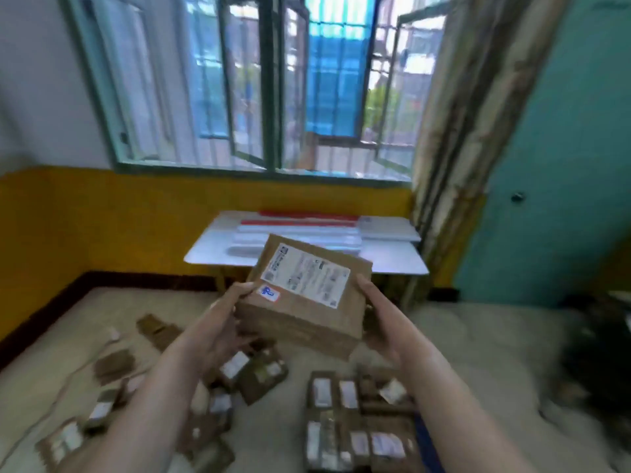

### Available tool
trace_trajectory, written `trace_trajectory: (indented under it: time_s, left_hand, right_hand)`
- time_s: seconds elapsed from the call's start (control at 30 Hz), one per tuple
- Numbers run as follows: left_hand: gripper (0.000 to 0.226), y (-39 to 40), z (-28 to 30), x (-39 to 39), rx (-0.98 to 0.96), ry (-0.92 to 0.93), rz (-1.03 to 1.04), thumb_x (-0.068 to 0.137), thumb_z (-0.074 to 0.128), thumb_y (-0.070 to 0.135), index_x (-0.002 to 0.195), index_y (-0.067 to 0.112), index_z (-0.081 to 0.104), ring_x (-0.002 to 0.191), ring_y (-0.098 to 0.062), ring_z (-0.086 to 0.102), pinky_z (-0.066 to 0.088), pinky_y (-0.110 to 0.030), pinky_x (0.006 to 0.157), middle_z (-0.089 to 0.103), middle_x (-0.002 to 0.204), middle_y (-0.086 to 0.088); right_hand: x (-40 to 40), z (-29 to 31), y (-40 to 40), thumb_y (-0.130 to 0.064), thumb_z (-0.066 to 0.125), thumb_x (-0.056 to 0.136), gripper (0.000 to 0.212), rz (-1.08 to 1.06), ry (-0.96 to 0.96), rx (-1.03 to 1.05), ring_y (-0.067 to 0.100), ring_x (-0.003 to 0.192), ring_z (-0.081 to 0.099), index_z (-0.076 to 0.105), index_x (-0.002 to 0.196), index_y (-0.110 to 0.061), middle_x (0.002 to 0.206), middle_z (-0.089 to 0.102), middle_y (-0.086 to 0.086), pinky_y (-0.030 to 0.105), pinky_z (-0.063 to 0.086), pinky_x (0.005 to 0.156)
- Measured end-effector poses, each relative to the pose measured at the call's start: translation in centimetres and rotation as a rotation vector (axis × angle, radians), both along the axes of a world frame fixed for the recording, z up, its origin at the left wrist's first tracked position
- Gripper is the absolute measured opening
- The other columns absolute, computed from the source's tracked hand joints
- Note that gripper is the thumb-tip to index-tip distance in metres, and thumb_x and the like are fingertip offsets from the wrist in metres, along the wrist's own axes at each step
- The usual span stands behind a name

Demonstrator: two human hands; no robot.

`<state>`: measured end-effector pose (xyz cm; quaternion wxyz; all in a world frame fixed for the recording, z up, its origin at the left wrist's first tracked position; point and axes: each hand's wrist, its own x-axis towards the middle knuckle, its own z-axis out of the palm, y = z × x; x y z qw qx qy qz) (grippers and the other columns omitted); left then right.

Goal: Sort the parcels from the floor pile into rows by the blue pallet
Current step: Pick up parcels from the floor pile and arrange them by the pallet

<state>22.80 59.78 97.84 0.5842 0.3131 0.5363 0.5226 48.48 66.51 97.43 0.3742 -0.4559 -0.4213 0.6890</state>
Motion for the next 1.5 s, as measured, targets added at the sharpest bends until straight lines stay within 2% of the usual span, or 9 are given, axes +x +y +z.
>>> trace_trajectory:
  time_s: [0.23, 0.4, 0.57, 0.77, 0.9, 1.0, 1.23, 1.4, 1.5]
  left_hand:
    - [0.038, 1.6, -4.0, 17.3, 0.022, -0.034, -0.129, 0.091, 0.055, 0.054, 0.112, 0.023, 0.064, 0.121, -0.032, 0.055, 0.045, -0.052, 0.103, 0.063, 0.121, -0.010]
    - [0.109, 5.6, -8.3, 30.4, -0.059, -0.101, -0.154, 0.062, 0.077, 0.067, 0.151, 0.036, 0.022, 0.131, -0.041, 0.042, 0.054, -0.053, 0.088, 0.025, 0.153, -0.007]
    - [0.092, 12.4, -10.5, 42.6, -0.123, 0.001, -0.346, 0.066, 0.083, 0.055, 0.144, 0.036, 0.037, 0.106, -0.027, 0.069, 0.059, -0.049, 0.082, 0.067, 0.124, -0.005]
    - [0.080, 19.3, -13.8, 52.2, -0.196, 0.067, -0.300, 0.077, 0.080, 0.038, 0.140, 0.046, 0.031, 0.101, -0.028, 0.071, 0.053, -0.057, 0.093, 0.069, 0.119, -0.003]
    - [0.104, 21.3, -19.3, 54.2, -0.265, 0.126, -0.300, 0.067, 0.086, 0.041, 0.150, 0.044, 0.023, 0.102, -0.028, 0.071, 0.053, -0.052, 0.095, 0.069, 0.121, -0.003]
    - [0.091, 21.3, -25.9, 55.1, -0.358, 0.159, -0.329, 0.079, 0.079, 0.036, 0.152, 0.035, 0.025, 0.101, -0.024, 0.071, 0.054, -0.049, 0.094, 0.070, 0.119, -0.004]
    - [0.070, 17.9, -47.0, 52.9, -0.629, 0.519, -0.450, 0.089, 0.057, 0.057, 0.150, 0.036, 0.030, 0.121, -0.024, 0.055, 0.050, -0.035, 0.090, 0.051, 0.140, -0.005]
    - [0.063, 12.7, -65.3, 50.5, -0.715, 0.989, -0.496, 0.095, 0.051, 0.041, 0.152, 0.027, 0.028, 0.124, -0.031, 0.048, 0.044, -0.040, 0.102, 0.040, 0.143, -0.013]
    - [0.066, 10.7, -73.9, 52.0, -0.580, 1.240, -0.558, 0.092, 0.051, 0.037, 0.153, 0.030, 0.026, 0.131, -0.032, 0.037, 0.040, -0.041, 0.106, 0.030, 0.148, -0.013]
  right_hand:
    - [19.3, -3.3, -4.1, -0.039, 0.065, 0.089, 0.047, -0.284, 0.009, -0.096, 0.029, 0.094, 0.062, 0.054, 0.129, -0.018, 0.105, 0.064, 0.012, 0.053, 0.053, 0.090]
    - [30.3, -7.1, -2.3, -0.040, 0.067, 0.087, 0.045, -0.429, 0.113, -0.123, 0.035, 0.116, 0.060, 0.054, 0.124, -0.018, 0.123, 0.061, 0.018, 0.058, 0.050, 0.097]
    - [38.9, -12.0, 2.4, -0.042, 0.072, 0.084, 0.058, -0.471, 0.061, -0.187, 0.022, 0.104, 0.065, 0.044, 0.129, -0.019, 0.119, 0.064, 0.008, 0.040, 0.052, 0.096]
    - [48.1, -17.1, 8.1, -0.056, 0.074, 0.077, 0.066, -0.328, -0.080, -0.274, 0.023, 0.103, 0.062, 0.044, 0.126, -0.023, 0.120, 0.058, 0.005, 0.039, 0.051, 0.099]
    - [51.7, -21.8, 10.7, -0.066, 0.072, 0.072, 0.072, -0.194, -0.155, -0.333, 0.021, 0.107, 0.062, 0.050, 0.127, -0.025, 0.125, 0.060, 0.002, 0.042, 0.055, 0.095]
    - [52.8, -27.5, 11.5, -0.051, 0.065, 0.088, 0.044, -0.173, -0.142, -0.375, 0.022, 0.105, 0.068, 0.055, 0.122, -0.025, 0.119, 0.066, 0.000, 0.038, 0.058, 0.086]
    - [52.9, -48.9, 7.4, -0.050, 0.068, 0.085, 0.047, -0.246, -0.269, -0.590, 0.023, 0.102, 0.068, 0.057, 0.125, -0.028, 0.119, 0.067, 0.002, 0.030, 0.058, 0.073]
    - [50.8, -65.3, 1.8, -0.066, 0.075, 0.068, 0.055, -0.307, -0.360, -0.673, 0.017, 0.102, 0.067, 0.061, 0.117, -0.045, 0.115, 0.069, -0.007, 0.036, 0.058, 0.085]
    - [50.0, -75.5, -0.4, -0.085, 0.072, 0.051, 0.070, -0.370, -0.412, -0.687, 0.016, 0.111, 0.064, 0.059, 0.114, -0.056, 0.122, 0.066, -0.014, 0.045, 0.052, 0.098]
